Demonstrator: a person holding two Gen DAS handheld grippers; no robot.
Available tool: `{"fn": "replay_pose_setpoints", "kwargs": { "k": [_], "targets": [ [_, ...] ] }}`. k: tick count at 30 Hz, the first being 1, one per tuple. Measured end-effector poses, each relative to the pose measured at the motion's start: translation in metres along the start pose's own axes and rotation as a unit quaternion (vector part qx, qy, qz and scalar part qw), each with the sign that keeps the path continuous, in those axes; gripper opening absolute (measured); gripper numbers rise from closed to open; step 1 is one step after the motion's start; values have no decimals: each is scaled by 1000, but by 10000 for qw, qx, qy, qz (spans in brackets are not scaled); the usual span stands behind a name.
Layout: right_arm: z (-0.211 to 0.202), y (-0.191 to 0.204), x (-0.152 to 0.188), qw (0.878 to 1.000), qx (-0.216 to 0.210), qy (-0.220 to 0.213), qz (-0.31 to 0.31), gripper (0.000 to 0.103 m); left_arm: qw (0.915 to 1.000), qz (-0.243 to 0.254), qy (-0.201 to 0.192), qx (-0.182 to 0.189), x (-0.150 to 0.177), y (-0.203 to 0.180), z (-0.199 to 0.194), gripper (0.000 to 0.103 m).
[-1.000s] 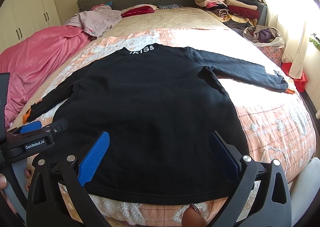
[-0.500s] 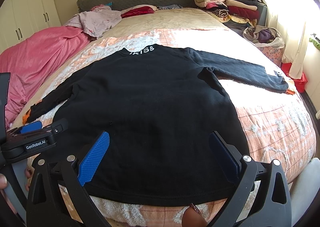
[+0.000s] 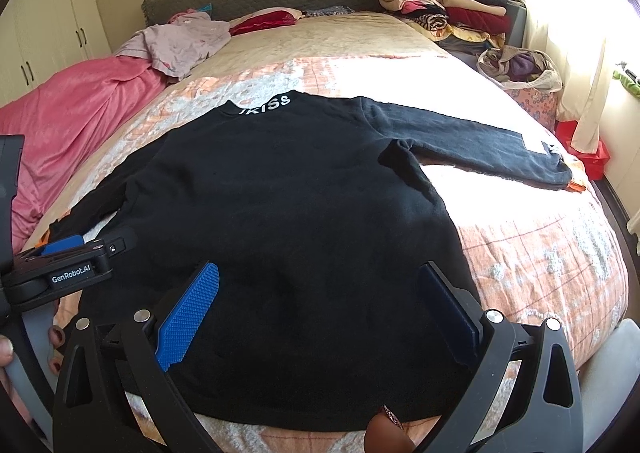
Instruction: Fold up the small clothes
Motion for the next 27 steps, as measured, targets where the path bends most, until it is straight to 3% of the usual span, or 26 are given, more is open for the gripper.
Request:
{"fn": "replay_pose_setpoints", "kwargs": {
  "k": [15,23,27],
  "targets": [
    [34,-59,-29,9975,237,107,657,99,9999,-83,54,-30,-51,-24,39,94],
    [55,-117,-39,9899,559,169,1292,99,9995,-299,141,-19,-79,-31,61,94],
    [64,-148,-44,9836,817,170,1600,99,9992,-311,73,-231,-92,-36,72,94]
  ]
}}
Point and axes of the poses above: each gripper's, at about its wrist camera, not at the fingertips, and z roughly the way its jaws point, y to its left, x to its underside, the point moved 3 cm from there along z, roughly the way its jaws point, and after that the axes turned 7 degrees about -z, right-handed, at the moved point
